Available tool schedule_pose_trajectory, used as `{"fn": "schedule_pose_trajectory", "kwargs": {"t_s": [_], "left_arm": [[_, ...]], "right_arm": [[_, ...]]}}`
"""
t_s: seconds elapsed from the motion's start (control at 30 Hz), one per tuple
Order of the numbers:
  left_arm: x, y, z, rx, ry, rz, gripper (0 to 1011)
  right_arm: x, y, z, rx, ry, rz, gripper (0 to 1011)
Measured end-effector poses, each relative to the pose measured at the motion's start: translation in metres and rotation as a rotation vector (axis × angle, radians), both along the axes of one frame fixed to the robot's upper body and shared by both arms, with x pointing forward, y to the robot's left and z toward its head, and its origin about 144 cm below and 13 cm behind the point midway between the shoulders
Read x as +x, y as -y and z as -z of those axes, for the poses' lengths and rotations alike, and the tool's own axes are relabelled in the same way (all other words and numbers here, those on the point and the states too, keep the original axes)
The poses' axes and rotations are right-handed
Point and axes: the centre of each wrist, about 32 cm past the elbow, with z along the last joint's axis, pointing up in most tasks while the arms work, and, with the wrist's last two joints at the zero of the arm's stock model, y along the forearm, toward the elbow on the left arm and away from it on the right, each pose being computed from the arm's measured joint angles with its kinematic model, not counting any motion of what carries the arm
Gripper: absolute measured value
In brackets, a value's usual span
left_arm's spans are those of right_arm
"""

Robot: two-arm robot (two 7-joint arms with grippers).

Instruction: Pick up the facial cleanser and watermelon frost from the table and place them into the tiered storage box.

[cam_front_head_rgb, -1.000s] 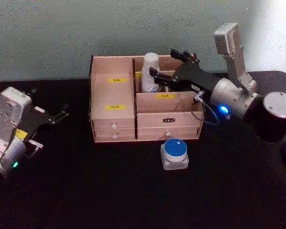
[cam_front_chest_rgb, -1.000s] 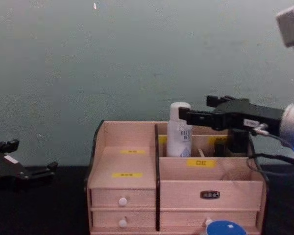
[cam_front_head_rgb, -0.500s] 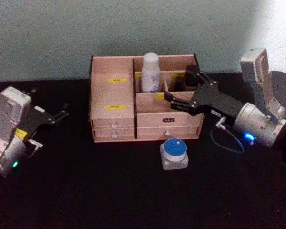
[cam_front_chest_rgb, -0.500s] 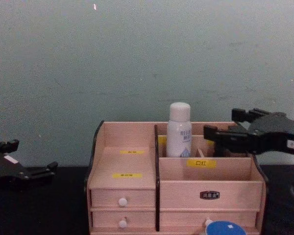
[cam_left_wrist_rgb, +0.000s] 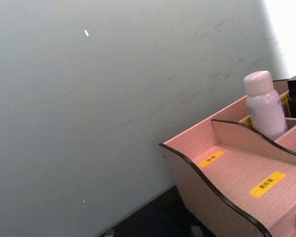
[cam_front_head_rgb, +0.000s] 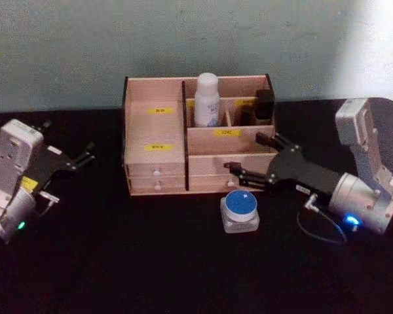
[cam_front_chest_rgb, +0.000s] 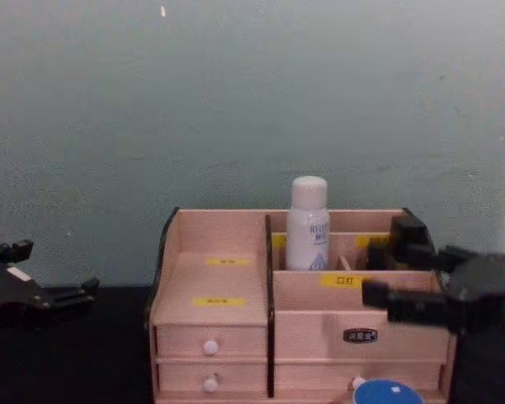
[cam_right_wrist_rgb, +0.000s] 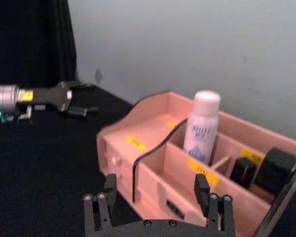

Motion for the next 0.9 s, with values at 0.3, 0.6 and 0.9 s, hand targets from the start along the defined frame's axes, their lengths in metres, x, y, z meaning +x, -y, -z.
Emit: {"fn": "schedule_pose_trajectory", "kwargs": {"t_s": [0.3, 0.6, 0.9], "left_arm": [[0.0, 0.0, 0.0, 0.0, 0.0, 0.0, 1001], [0.0, 0.0, 0.0, 0.0, 0.0, 0.0, 1001], [0.0, 0.0, 0.0, 0.0, 0.0, 0.0, 1001]], "right_arm": [[-0.011, 0.002, 0.011, -0.05, -0.041, -0.019, 1003], [-0.014, 0.001, 0.019, -0.083, -0.077, -0.025, 1002], [-0.016, 0.0, 0.024, -0.102, -0.099, -0.028, 1002]]}}
